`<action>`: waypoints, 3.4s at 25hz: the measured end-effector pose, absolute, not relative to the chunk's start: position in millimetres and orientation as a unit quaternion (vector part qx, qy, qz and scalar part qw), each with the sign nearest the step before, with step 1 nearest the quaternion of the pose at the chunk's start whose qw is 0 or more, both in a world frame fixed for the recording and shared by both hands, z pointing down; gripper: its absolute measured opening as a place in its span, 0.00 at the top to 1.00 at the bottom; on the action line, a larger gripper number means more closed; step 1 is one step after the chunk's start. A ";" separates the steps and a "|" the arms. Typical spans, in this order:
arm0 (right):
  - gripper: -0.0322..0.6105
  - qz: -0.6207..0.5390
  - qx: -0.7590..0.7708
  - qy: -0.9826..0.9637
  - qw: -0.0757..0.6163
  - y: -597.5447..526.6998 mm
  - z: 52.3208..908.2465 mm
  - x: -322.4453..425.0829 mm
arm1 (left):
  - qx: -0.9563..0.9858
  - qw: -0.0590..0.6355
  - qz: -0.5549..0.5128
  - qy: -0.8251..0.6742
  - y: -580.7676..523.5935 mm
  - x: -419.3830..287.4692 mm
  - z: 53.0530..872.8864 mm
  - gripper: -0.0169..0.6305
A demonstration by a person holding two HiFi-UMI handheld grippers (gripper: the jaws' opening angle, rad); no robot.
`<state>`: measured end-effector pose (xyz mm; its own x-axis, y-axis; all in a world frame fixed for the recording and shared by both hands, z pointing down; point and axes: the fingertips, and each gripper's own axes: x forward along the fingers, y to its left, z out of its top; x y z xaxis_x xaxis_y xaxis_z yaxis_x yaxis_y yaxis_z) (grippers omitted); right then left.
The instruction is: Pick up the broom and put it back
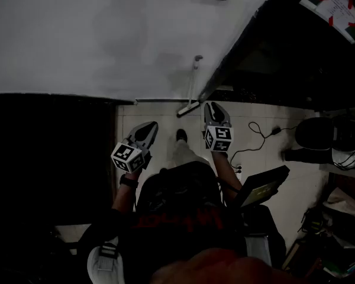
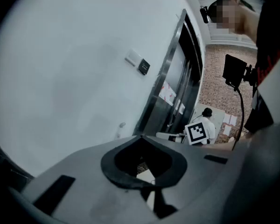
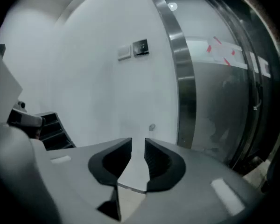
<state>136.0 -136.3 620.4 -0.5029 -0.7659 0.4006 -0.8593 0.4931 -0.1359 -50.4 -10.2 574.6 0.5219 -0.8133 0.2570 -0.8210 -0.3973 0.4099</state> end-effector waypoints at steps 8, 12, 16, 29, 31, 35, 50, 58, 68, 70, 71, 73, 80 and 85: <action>0.77 0.154 0.446 -0.848 0.242 -313.4 696.6 116.6 | 0.813 0.236 -0.041 -0.532 -122.3 -27.5 548.1 0.97; 0.73 0.173 0.442 -0.829 0.297 -345.7 741.4 91.1 | 0.805 0.242 -0.039 -0.541 -134.0 -40.6 541.4 0.97; 0.73 0.195 0.471 -0.811 0.287 -378.6 761.4 82.5 | 0.800 0.243 -0.039 -0.547 -155.2 -54.6 541.7 0.97; 0.81 0.131 0.420 -0.881 0.175 -289.0 615.3 142.3 | 0.859 0.210 -0.034 -0.465 -235.9 -54.3 540.1 0.97; 0.81 0.118 0.408 -0.893 0.152 -270.6 566.3 147.7 | 0.869 0.193 -0.030 -0.455 -241.8 -52.6 535.3 0.97; 0.81 0.095 0.384 -0.912 0.106 -248.3 486.3 133.5 | 0.886 0.168 -0.023 -0.432 -249.6 -48.3 525.5 0.97; 0.81 0.114 0.394 -0.906 0.104 -227.9 469.5 119.2 | 0.899 0.142 -0.018 -0.413 -256.2 -41.7 516.0 0.97; 0.81 0.209 0.495 -0.826 0.172 -262.1 627.6 138.8 | 0.895 0.140 -0.008 -0.425 -230.4 -35.0 508.8 0.97; 0.80 0.204 0.447 -0.809 0.322 -350.3 765.1 93.8 | 0.842 0.226 -0.016 -0.490 -162.8 -17.3 552.0 0.97; 0.75 0.201 0.465 -0.822 0.261 -368.3 746.4 95.6 | 0.814 0.235 -0.029 -0.531 -145.2 -23.7 555.2 0.97; 0.73 0.204 0.472 -0.830 0.218 -372.4 733.2 99.3 | 0.801 0.238 -0.035 -0.547 -135.5 -25.6 557.6 0.97; 0.71 0.214 0.472 -0.841 0.154 -368.2 706.5 104.7 | 0.786 0.244 -0.039 -0.567 -116.1 -29.2 562.8 0.97; 0.93 0.205 0.428 -0.876 0.085 -209.8 625.3 98.7 | 0.792 0.242 -0.027 -0.560 -41.4 -52.2 573.9 0.97; 0.95 0.175 0.420 -0.887 0.077 -52.3 615.7 74.7 | 0.827 0.210 -0.067 -0.518 11.6 -65.1 587.3 0.97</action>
